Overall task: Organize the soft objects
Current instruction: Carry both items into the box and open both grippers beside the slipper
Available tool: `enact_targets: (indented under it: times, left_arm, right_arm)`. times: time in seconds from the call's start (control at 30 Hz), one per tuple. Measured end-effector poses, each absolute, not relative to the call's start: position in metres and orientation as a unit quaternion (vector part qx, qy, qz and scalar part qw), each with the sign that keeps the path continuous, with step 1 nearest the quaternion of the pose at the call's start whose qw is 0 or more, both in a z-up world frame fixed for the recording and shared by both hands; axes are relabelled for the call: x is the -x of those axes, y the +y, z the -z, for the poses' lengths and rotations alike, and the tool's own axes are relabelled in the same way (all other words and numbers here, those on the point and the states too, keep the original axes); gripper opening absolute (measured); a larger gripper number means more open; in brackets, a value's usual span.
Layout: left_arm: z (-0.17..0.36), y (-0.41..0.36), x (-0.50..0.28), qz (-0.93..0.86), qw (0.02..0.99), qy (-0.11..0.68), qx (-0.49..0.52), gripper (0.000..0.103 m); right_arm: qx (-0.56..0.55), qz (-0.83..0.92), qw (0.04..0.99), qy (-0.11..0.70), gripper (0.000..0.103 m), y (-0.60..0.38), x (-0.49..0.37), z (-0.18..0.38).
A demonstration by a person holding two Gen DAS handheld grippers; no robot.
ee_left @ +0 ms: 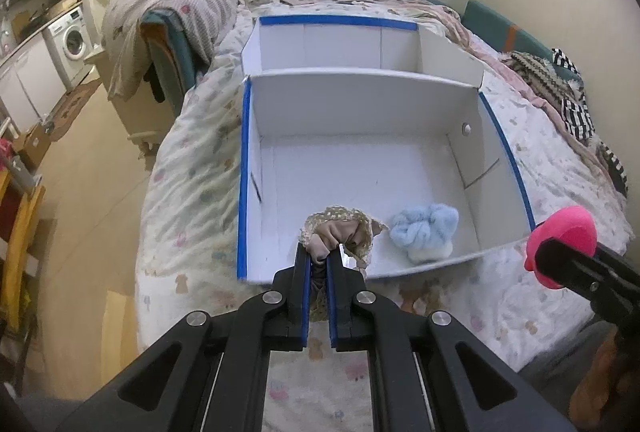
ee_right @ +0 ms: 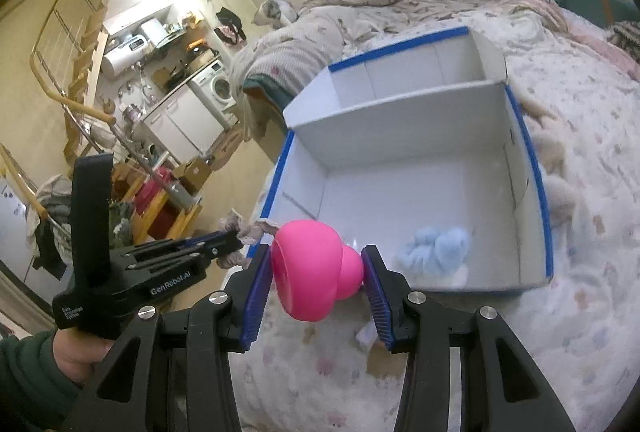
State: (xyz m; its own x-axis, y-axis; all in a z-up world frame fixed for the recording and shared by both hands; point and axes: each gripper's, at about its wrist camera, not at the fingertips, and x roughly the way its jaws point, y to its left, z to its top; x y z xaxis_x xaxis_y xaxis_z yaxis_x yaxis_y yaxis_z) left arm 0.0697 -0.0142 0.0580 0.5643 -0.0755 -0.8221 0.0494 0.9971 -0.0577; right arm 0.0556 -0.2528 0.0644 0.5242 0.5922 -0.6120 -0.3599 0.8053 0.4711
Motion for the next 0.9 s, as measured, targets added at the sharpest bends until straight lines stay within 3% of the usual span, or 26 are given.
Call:
enact_targets:
  times: [0.3, 0.53, 0.9]
  left_arm:
    - [-0.06, -0.025, -0.117, 0.044, 0.885, 0.464, -0.002, 0.006]
    - [-0.017, -0.02, -0.146, 0.054, 0.865, 0.497, 0.044, 0.006]
    - [0.025, -0.037, -0.159, 0.026, 0.846, 0.533, 0.011, 0.007]
  right_arm:
    - [-0.122, -0.265, 0.866, 0.406, 0.048, -0.249, -0.108, -0.071]
    - [-0.122, -0.243, 0.85, 0.451, 0.048, -0.245, -0.14, -0.021]
    - [-0.105, -0.228, 0.821, 0.512, 0.048, -0.23, -0.158, 0.028]
